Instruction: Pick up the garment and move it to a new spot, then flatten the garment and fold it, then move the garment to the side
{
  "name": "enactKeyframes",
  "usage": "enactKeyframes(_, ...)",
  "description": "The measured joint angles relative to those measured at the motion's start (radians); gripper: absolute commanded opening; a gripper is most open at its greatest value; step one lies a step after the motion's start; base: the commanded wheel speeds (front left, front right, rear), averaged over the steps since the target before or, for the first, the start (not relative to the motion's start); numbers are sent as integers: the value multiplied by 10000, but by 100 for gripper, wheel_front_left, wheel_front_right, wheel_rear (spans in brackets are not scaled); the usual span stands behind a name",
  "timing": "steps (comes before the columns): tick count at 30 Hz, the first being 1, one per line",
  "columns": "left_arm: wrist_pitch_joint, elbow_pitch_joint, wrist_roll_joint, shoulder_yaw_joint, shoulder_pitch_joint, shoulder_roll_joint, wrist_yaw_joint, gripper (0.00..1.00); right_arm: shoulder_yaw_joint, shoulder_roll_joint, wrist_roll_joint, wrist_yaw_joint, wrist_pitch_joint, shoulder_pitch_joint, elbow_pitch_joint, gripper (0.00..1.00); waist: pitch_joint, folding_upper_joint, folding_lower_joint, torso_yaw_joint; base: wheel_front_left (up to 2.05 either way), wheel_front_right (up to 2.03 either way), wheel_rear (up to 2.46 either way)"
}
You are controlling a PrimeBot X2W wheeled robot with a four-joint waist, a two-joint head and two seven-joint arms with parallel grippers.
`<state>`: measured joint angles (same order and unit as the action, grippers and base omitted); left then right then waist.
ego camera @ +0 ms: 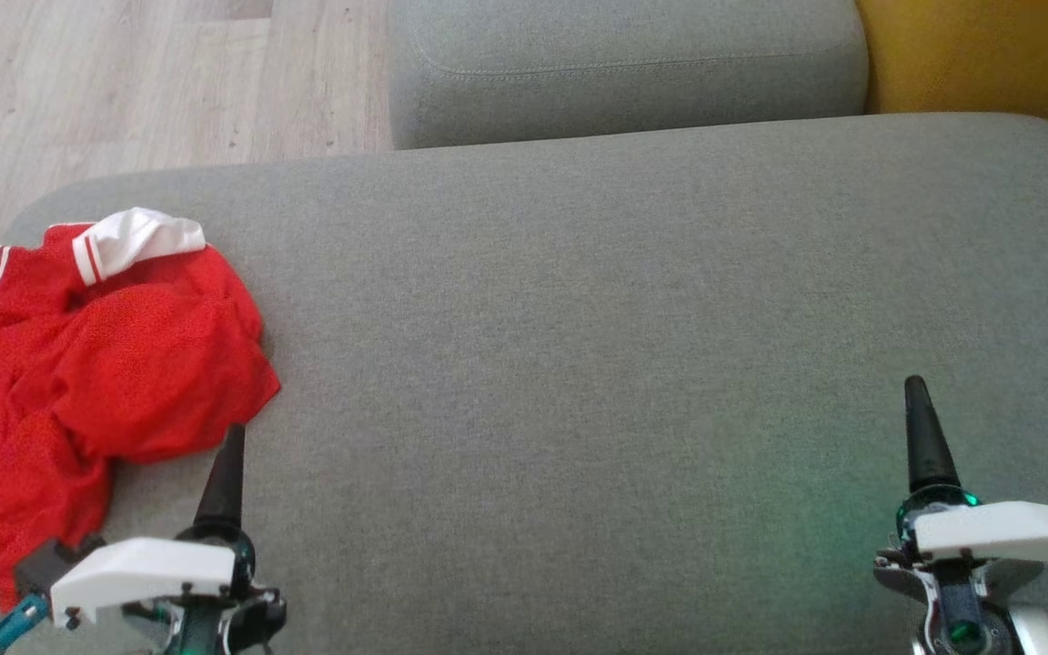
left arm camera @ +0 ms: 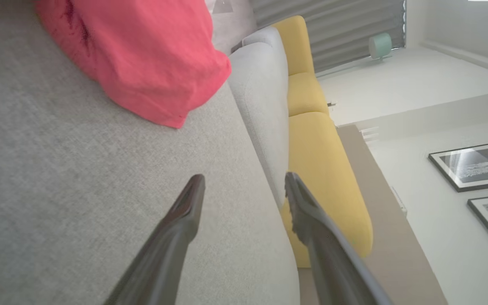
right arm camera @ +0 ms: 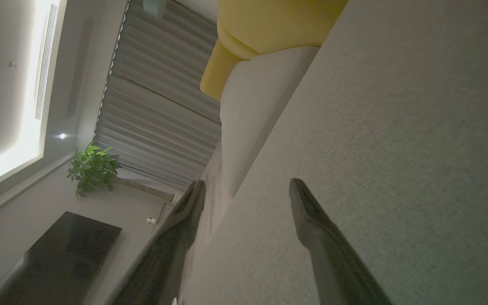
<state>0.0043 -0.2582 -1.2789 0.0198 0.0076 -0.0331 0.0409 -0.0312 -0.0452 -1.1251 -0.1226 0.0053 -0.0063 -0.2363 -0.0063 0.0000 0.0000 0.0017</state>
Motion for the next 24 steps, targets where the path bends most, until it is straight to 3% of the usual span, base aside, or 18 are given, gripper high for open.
enactKeyframes(24,-692,238,3628,324,347,-31,-587,100,828,-38,3457,0,-686,243,282,100,-2,0,0,15,0,0,0)
